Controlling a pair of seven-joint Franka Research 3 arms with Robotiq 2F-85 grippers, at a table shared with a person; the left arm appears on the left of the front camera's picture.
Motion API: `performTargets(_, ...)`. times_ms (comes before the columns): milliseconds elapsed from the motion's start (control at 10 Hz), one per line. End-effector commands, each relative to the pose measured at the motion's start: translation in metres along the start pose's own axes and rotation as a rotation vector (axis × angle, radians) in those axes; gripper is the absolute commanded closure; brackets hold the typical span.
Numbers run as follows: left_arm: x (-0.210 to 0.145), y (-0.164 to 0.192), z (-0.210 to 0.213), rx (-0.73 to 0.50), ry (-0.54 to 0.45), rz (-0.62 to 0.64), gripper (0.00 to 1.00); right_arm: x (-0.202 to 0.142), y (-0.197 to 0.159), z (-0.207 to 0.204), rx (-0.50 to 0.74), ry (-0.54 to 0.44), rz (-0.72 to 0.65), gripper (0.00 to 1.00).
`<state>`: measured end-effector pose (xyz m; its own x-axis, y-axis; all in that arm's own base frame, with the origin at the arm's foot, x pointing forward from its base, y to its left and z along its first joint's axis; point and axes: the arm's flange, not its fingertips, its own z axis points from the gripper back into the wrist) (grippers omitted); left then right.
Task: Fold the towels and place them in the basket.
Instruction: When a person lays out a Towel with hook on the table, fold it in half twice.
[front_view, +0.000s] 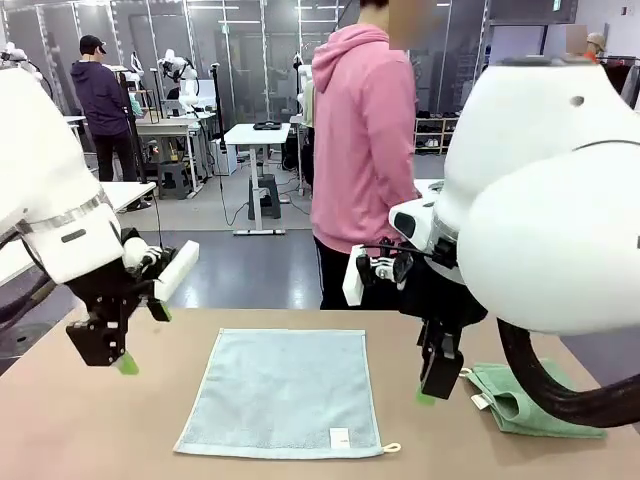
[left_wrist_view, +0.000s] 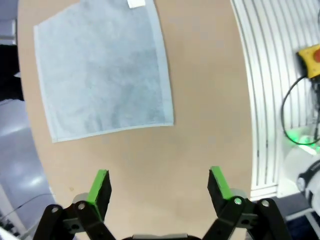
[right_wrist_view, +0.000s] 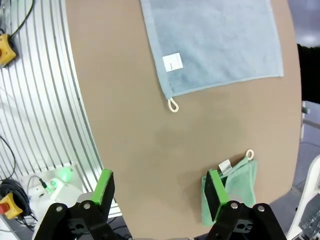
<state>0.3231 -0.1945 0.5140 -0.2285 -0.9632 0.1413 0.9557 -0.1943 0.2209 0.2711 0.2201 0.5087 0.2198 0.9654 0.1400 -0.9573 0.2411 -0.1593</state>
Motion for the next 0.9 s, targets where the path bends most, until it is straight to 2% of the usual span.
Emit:
performTargets(0, 0.006, -0.003, 0.003, -0.006, -0.027, 0.127, 0.03, -0.007, -0.005, 0.006, 0.012, -0.057, 0.097, 0.09)
performTargets(100, 0.0, 0.0, 0.0, 0.0, 0.0, 0.0, 0.03, 0.0, 0.0, 0.0, 0.0, 0.0, 0.0, 0.09)
performTargets(600, 0.001, -0.001, -0.002, -0.007, -0.008, 0.019, 0.03, -0.002, -0.002, 0.0, 0.007, -0.012, 0.029, 0.09)
performTargets(700, 0.003, -0.002, -0.02, -0.038, -0.039, 0.075, 0.03, -0.004, -0.005, -0.027, 0.05, -0.049, 0.132, 0.09)
performTargets(800, 0.004, -0.017, -0.03, -0.017, -0.094, 0.088, 0.03, -0.009, -0.006, -0.051, 0.052, -0.053, 0.152, 0.09)
